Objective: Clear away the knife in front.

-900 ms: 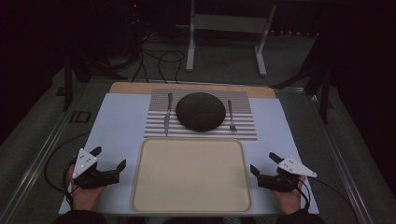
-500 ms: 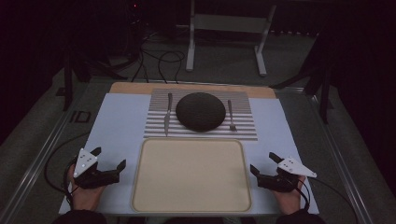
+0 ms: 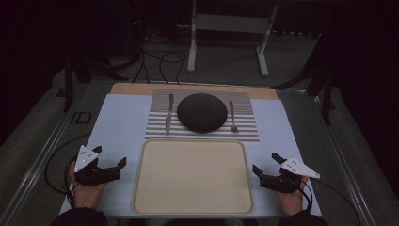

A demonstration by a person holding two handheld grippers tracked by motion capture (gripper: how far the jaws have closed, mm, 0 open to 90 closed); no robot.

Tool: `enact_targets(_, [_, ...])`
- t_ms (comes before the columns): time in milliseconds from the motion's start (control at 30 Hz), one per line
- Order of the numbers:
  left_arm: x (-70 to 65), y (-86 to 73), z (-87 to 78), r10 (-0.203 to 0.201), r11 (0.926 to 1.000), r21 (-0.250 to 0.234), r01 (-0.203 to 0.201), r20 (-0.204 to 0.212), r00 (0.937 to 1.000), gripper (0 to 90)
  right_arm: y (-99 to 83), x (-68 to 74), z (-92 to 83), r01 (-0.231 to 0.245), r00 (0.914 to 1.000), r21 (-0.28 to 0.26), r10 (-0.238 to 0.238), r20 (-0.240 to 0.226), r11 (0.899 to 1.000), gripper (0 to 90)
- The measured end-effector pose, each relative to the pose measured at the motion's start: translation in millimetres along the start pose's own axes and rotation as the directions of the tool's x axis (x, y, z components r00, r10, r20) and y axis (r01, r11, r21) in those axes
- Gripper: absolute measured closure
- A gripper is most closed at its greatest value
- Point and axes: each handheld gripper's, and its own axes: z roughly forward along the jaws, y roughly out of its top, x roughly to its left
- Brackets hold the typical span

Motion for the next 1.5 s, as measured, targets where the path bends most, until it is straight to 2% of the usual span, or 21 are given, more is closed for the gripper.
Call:
enact_targets(100, [0.4, 3.1, 2.3, 0.001, 1.0000, 0.006, -0.001, 0.001, 1.0000, 0.0, -0.5, 1.3, 2.6, 0.003, 1.0000, 0.005, -0.003, -0.004, 1.000, 8.6])
enact_targets(300, [1.0, 8.2, 7.3, -0.005, 0.9998, 0.017, 0.006, -0.027, 0.9996, 0.0, -1.1, 2.1, 4.0, 0.005, 1.0000, 0.007, -0.005, -0.005, 1.000, 8.6])
enact_targets(500, [-0.4, 19.6, 13.2, -0.001, 0.9999, 0.012, 0.001, -0.038, 0.9993, 0.0, -2.1, 3.3, 6.5, 0.009, 0.9999, 0.016, -0.009, -0.006, 1.000, 8.6])
enact_targets(767, [-8.2, 35.9, 28.4, 0.045, 0.9988, 0.024, -0.044, -0.029, 0.9986, 0.0, -2.8, 2.3, 7.1, 0.010, 0.9999, 0.023, -0.010, -0.006, 1.000, 8.6])
enact_targets(967, [-9.8, 44.6, 39.5, 0.060, 0.9978, 0.028, -0.060, -0.025, 0.9979, 0.0, -2.8, 2.5, 7.4, 0.009, 1.0000, 0.025, -0.009, -0.003, 1.000, 8.6])
enact_targets(1333, [-9.4, 53.4, 56.5, 0.041, 0.9986, 0.034, -0.040, -0.013, 0.9991, 0.0, -2.9, 2.1, 7.5, 0.006, 1.0000, 0.025, -0.006, 0.000, 1.000, 8.6])
enact_targets(1500, [-10.8, 58.1, 62.5, 0.054, 0.9976, 0.044, -0.054, -0.013, 0.9985, 0.0, -3.0, 2.2, 7.8, 0.007, 1.0000, 0.028, -0.007, 0.001, 1.000, 8.6])
